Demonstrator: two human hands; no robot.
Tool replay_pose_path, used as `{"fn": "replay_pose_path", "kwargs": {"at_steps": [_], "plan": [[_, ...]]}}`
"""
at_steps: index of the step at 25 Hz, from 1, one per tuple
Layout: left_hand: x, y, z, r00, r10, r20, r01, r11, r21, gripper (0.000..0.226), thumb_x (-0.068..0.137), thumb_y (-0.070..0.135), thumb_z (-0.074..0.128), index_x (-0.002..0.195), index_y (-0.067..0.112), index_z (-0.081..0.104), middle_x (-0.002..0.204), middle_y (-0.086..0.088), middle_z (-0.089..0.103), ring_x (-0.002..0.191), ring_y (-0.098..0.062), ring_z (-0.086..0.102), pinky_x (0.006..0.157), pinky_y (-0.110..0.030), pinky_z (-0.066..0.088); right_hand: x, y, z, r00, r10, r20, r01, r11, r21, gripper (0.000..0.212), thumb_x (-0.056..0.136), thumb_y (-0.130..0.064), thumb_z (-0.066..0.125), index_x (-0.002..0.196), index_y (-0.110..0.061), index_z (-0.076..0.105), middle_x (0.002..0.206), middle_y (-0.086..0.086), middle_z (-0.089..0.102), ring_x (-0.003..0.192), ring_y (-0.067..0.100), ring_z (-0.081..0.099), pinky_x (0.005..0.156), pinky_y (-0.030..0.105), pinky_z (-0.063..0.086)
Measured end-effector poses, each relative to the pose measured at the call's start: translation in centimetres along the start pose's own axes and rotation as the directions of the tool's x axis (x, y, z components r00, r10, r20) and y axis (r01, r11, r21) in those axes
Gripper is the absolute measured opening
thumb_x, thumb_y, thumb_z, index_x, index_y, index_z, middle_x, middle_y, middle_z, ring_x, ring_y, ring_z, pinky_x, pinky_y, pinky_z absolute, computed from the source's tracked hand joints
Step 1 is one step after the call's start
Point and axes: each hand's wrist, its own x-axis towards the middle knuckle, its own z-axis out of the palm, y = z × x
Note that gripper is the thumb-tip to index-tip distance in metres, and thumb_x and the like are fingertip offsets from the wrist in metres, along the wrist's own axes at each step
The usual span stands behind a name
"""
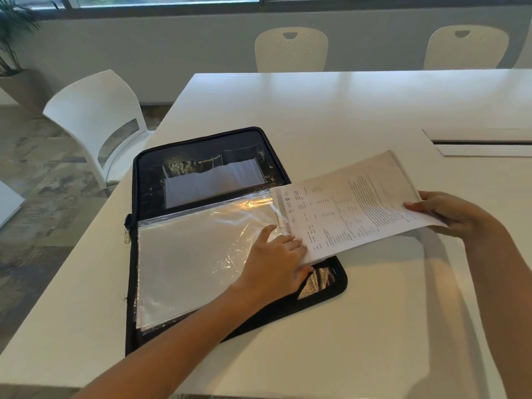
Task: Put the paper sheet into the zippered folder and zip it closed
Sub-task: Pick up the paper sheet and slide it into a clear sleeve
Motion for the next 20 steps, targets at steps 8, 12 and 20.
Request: {"fn": "replay_pose_path", "kwargs": {"at_steps": [8,12,20], "plan": [[0.5,2.6,-0.1,0.975,-0.026,-0.220,0.039,0.998,0.058,0.024,0.093,0.032,0.056,0.098,0.019,0.075,0.107,0.001,0.074,0.094,-0.013,0.072,0.099,-0.043,0.048,-1.1,-1.0,1.4,0.999,-0.032,-0.022,0.032,0.999,-0.017,0.039,0.085,-0.002,0.058,0.125,0.000,0.058,0.111,0.020,0.069,0.083,0.026,0.072,0.060,0.030,0.060],[0.7,3.3,-0.4,0.975,-0.041,-0.220,0.052,0.998,0.043,0.025,0.094,0.032,0.056,0.102,0.018,0.074,0.108,0.000,0.074,0.097,-0.012,0.071,0.097,-0.042,0.049,-0.6,-0.2,4.3,1.000,-0.017,0.013,0.018,1.000,-0.014,0.037,0.088,0.000,0.056,0.125,-0.002,0.058,0.116,0.022,0.067,0.086,0.029,0.071,0.061,0.033,0.060],[0.5,3.9,-0.3,0.960,-0.070,-0.270,0.076,0.997,0.012,0.025,0.094,0.028,0.057,0.106,0.014,0.074,0.108,-0.003,0.074,0.100,-0.013,0.070,0.092,-0.040,0.053,-0.3,0.4,13.6,0.997,-0.014,0.077,0.022,0.994,-0.111,0.037,0.089,0.001,0.059,0.125,-0.001,0.055,0.114,0.022,0.065,0.090,0.031,0.069,0.061,0.032,0.058]]}}
